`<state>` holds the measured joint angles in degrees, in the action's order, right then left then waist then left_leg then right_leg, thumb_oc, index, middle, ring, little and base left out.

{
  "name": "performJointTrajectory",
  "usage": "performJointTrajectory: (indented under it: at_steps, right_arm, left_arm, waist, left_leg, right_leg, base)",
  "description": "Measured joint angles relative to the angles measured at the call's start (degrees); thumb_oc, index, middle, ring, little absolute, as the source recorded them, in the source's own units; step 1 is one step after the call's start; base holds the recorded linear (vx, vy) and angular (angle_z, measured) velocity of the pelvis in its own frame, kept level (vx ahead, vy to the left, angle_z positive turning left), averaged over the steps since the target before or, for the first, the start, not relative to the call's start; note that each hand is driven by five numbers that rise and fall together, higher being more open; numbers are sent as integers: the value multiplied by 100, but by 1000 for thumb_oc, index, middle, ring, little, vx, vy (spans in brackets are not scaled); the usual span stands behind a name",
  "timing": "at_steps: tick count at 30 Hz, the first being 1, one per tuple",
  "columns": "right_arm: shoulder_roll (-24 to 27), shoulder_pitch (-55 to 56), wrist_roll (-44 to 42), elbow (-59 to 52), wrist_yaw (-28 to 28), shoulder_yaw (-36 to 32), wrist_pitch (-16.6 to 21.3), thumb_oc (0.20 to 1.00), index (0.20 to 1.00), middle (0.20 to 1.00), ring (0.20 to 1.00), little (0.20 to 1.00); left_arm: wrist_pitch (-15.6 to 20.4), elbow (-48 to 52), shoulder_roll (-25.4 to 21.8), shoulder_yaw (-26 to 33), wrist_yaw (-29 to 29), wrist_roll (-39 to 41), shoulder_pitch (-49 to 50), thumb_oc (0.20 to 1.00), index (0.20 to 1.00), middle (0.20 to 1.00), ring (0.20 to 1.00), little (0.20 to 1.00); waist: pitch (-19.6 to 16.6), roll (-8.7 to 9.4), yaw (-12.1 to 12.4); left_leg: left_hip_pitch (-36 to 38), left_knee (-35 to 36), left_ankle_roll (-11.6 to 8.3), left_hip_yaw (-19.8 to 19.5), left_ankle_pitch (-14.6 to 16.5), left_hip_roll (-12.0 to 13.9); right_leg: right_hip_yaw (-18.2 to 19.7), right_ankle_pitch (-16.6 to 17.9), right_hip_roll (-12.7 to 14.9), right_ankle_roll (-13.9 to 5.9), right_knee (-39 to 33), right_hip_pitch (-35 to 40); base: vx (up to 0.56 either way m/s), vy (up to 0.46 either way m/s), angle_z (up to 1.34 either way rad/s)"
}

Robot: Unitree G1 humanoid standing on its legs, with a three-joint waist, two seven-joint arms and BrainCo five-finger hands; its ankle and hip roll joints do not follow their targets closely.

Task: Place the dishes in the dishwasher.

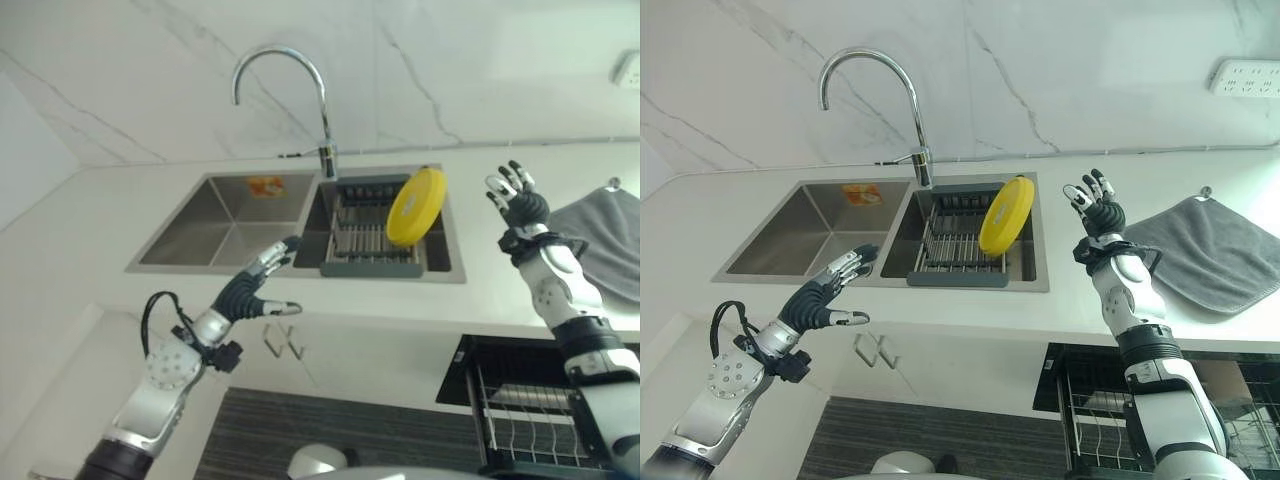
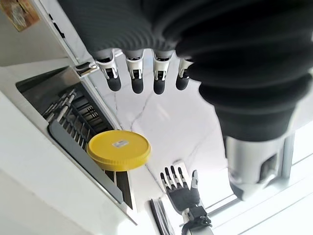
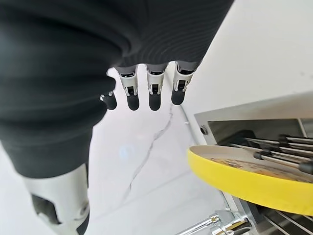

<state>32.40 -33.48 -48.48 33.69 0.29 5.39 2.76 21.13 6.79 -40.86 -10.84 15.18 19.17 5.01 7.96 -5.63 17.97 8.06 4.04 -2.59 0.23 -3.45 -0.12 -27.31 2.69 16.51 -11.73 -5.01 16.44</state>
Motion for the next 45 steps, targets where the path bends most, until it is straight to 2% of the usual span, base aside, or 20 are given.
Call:
performJointTrajectory:
  at_steps: [11,24,37,42,45]
  right_arm:
    - [1,1,-37,31,185,-147,-249,1000,1000,1000,1000,1000]
    - [-19,1,-224,229,250,-133,-365,1000,1000,1000,1000,1000]
    - [-26,-2,-226,255,245,-122,-482,1000,1000,1000,1000,1000]
    - [-20,-63,-231,363,240,-150,-465,1000,1000,1000,1000,1000]
    - [-20,-255,-241,438,240,-131,-465,1000,1000,1000,1000,1000]
  left_arm:
    - [92,1,-44,-8,137,214,154,1000,1000,1000,1000,1000]
    - [165,2,-76,-8,196,216,190,1000,1000,1000,1000,1000]
    - [370,5,-204,-43,198,215,170,1000,1000,1000,1000,1000]
    - [375,35,-307,-44,193,214,132,1000,1000,1000,1000,1000]
    - [411,57,-399,-55,185,215,75,1000,1000,1000,1000,1000]
  waist:
    - [29,29,6]
    - [124,63,84]
    - [382,37,220]
    - [464,66,238]
    - [510,9,272]
  left_leg:
    - [-1,-9,0,-44,-1,-9]
    - [-12,-39,-1,-120,-2,-23]
    - [-242,-142,-1,-177,-2,-35]
    - [-392,-224,-3,-284,-1,-52]
    - [-480,-268,-3,-292,-2,-44]
  right_leg:
    - [-3,-11,-1,-20,0,25]
    - [-5,-26,-2,-35,0,71]
    - [-48,-25,-1,-42,9,-68]
    - [-170,-27,-1,-40,12,-111]
    - [-161,-35,3,-44,85,-205]
  base:
    - [19,3,1]
    - [-1,9,2]
    - [-25,22,2]
    - [-34,-1,12]
    - [-83,-17,1]
